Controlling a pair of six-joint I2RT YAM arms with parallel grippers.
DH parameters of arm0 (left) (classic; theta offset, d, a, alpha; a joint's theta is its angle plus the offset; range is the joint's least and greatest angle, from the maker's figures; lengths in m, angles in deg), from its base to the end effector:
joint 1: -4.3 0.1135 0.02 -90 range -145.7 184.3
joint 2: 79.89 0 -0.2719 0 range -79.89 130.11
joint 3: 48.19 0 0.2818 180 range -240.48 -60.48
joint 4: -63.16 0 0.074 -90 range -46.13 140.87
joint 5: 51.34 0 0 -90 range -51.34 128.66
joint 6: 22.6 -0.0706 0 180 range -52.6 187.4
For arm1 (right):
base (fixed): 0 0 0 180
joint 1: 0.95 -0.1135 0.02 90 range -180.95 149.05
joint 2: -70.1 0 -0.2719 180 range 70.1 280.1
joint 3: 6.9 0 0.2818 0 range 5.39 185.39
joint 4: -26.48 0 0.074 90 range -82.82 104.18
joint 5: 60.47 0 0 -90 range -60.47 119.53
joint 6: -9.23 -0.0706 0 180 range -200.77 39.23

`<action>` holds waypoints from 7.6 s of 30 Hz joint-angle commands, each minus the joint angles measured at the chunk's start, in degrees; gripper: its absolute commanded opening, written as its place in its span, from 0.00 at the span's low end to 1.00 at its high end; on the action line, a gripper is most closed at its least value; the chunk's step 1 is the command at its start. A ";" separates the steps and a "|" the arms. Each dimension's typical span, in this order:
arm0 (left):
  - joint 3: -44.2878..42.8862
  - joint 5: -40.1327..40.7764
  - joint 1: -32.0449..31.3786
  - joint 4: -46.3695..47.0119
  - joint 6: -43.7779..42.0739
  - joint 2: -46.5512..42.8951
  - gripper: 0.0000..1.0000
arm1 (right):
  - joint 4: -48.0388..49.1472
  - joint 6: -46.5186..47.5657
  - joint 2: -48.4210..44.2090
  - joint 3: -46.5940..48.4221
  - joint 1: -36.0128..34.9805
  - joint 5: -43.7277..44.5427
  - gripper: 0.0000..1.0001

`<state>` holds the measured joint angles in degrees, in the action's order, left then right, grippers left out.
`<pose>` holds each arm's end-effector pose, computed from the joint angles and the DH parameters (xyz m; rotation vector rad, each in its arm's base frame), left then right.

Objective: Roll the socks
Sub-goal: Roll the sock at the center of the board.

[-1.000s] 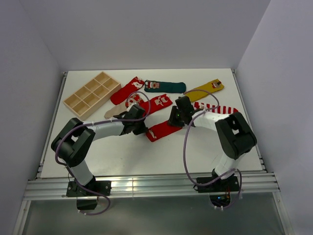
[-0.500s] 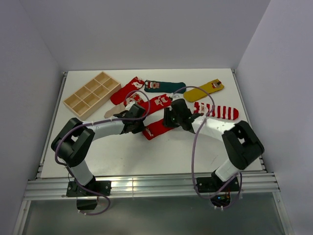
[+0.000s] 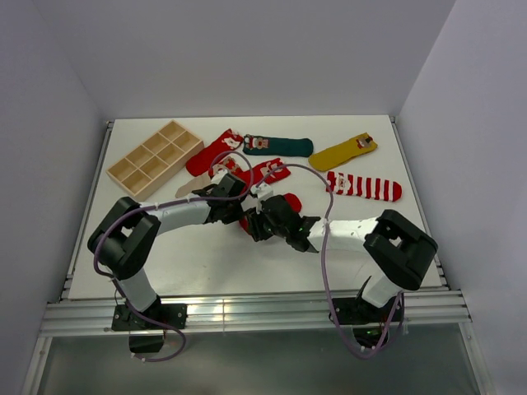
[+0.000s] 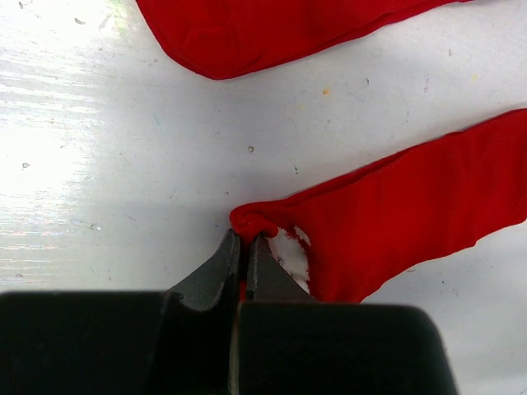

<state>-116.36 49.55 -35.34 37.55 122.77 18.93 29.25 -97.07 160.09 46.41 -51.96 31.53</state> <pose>0.3040 -0.2345 0.1193 -0.4265 2.5432 -0.4104 0.2321 0.2829 0.1364 -0.6461 2.1371 0.6267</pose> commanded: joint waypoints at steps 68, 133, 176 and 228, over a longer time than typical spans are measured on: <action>9.65 -8.78 -2.11 18.68 9.05 -2.41 0.59 | 44.35 -45.58 19.60 -21.06 26.92 -39.53 0.02; -7.58 3.70 -5.71 -9.79 4.57 7.26 0.00 | 2.85 -5.26 -16.35 -12.62 5.13 8.18 0.54; -2.85 0.36 -3.52 -6.64 9.57 2.78 0.21 | 5.06 -2.42 3.79 -5.32 -6.40 13.75 0.00; 3.50 -8.26 -6.94 16.84 14.94 2.59 0.63 | 68.52 -49.62 25.32 -30.56 30.09 -37.68 0.05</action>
<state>-110.81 42.06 -41.83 54.84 139.39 19.85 96.70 -149.31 184.77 17.32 -22.16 -8.07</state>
